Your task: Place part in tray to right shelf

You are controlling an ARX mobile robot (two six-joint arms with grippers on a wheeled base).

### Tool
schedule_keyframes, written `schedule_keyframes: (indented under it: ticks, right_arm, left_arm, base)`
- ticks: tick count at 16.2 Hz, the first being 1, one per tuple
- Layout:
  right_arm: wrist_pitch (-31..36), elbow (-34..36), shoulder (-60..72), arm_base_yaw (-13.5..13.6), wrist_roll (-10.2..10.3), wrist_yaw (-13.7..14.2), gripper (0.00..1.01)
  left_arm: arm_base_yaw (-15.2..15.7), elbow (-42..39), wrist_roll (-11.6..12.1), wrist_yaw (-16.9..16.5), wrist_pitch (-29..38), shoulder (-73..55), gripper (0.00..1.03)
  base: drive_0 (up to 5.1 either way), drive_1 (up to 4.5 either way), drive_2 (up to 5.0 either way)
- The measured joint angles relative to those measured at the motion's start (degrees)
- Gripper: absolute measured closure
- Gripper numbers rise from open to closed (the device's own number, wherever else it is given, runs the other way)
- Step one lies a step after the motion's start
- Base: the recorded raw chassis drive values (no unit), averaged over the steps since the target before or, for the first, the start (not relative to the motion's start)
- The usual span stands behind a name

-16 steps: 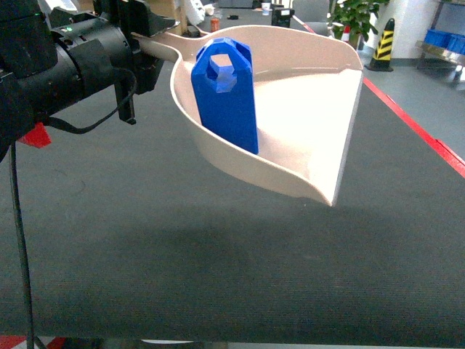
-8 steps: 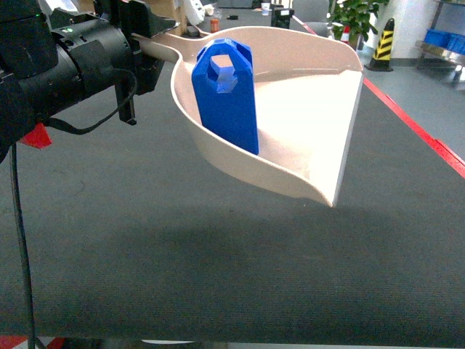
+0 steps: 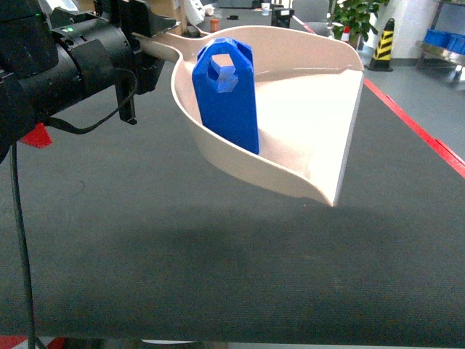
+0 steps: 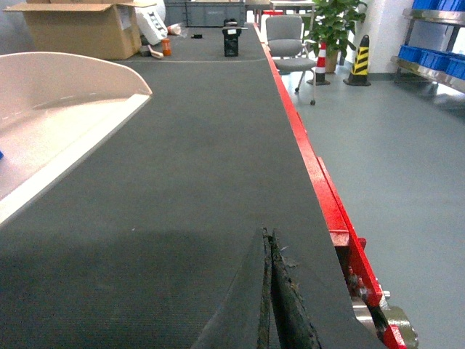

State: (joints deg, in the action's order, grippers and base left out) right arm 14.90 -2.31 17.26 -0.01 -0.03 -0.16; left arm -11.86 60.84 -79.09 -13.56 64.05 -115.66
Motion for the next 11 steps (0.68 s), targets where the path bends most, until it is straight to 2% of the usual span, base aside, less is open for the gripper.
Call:
schedule_keyframes:
  ticks: [3,8,9,10,11]
  right_arm:
    - [-0.52,1.57,-2.89,0.00,0.00,0.00,0.99]
    - [-5.55,1.57,-7.78,0.00,0.00,0.00,0.99]
    - [-13.09,1.53,-12.41,-0.02,0.00,-0.04,0.99]
    - [-14.99,1.53,-16.68,0.00,0.00,0.00,0.99]
    - [-14.23,1.33,-16.94,0.00,0.00,0.13,0.99]
  left_arm:
    - [0.00,0.00,0.00,0.00,-0.02,0.00,0.89]
    - [0.00,0.00,0.00,0.00,-0.07,0.00,0.89]
    - [0.00,0.00,0.02,0.00,-0.02,0.00,0.89]
    - [0.02,0.00,0.00,-0.02,-0.04,0.00,0.89]
    - [0.07,0.00,0.00,0.13,-0.15,0.00,0.89]
  base:
    - [0.0,0.00,0.0]
    - [0.0,0.00,0.0]
    - [0.0,0.00,0.0]
    - [0.0,0.00,0.0]
    - [0.0,0.00,0.0]
